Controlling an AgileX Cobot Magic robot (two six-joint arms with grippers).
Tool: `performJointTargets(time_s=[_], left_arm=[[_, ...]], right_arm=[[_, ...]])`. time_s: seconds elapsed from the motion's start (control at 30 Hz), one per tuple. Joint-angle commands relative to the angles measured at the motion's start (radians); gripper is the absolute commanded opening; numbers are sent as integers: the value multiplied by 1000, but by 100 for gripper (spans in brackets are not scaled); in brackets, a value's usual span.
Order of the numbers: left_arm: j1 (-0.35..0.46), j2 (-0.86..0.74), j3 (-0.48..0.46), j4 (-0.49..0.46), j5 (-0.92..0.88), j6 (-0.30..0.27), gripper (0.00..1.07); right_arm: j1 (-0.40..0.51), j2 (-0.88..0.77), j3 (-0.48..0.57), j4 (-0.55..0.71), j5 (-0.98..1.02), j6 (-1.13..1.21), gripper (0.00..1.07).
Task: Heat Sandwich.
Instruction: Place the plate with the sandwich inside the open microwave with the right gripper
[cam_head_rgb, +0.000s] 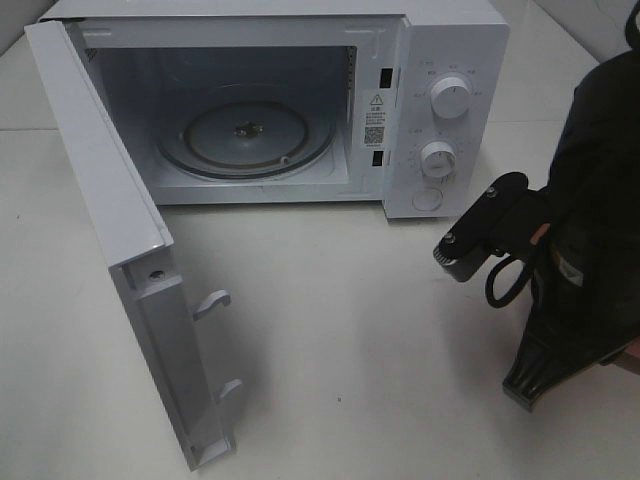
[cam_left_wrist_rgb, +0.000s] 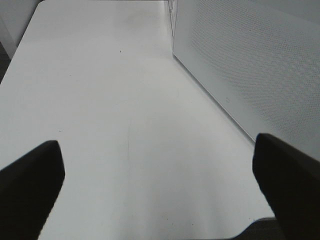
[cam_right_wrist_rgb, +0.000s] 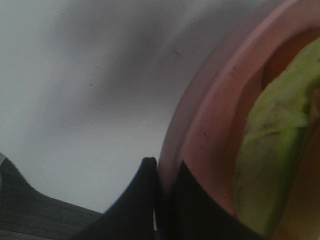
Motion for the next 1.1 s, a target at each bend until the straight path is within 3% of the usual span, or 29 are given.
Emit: performJointTargets(time_s=[0.03, 1.1], left_arm=[[1, -17, 1, -2, -12, -2, 98], [1, -17, 1, -2, -12, -2, 98]], right_arm=[[42, -10, 5, -34, 22, 8, 1], [392, -10, 5, -58, 14, -25, 1]])
